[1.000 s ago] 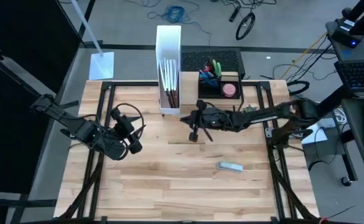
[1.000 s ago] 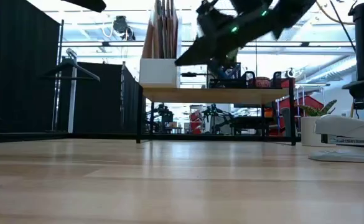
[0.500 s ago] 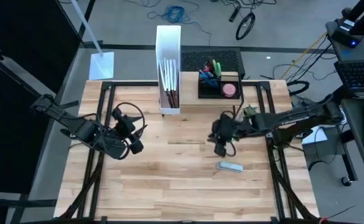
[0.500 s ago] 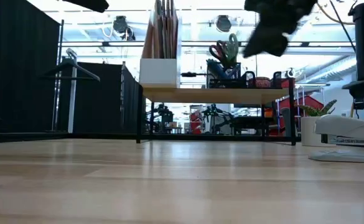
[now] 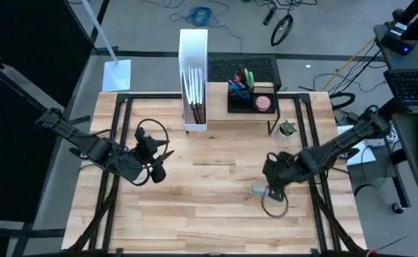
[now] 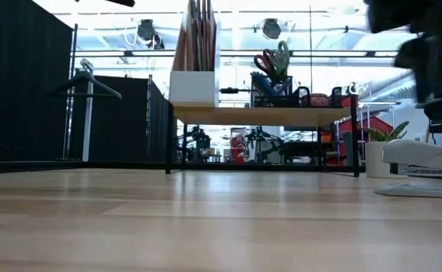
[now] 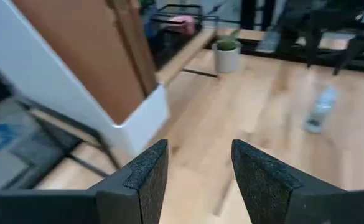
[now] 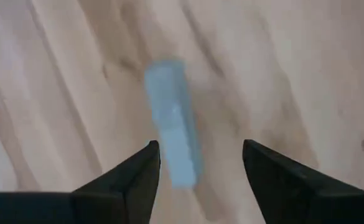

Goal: Stock shelves
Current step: Put the stapler on the shelf

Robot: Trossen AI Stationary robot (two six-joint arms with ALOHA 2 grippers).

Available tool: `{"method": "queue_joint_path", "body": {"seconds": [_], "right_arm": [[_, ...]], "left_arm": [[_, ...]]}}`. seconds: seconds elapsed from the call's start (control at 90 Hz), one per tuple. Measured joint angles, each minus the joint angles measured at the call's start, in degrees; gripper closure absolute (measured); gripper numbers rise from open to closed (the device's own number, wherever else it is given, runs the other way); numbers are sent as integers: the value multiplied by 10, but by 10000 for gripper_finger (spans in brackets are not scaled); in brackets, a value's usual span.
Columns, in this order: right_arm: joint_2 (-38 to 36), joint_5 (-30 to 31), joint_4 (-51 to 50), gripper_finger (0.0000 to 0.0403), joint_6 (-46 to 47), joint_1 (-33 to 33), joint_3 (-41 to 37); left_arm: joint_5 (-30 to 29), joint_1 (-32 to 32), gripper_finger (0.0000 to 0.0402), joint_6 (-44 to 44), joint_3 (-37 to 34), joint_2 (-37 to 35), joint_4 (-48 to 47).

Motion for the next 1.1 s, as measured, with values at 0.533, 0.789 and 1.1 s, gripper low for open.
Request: {"method": "queue_joint_path", "body": {"seconds": [0.533, 0.789, 1.1], "right_arm": [[0, 74, 66, 236, 279, 236, -124], [0, 120, 159, 257, 303, 246, -164], [2, 136, 259, 288, 334, 246, -215]], "left_arm": [[226, 91, 238, 162, 0, 182, 320], [285, 141, 238, 161, 0, 299, 499], [326, 177, 238, 162, 71, 446, 555]]}}
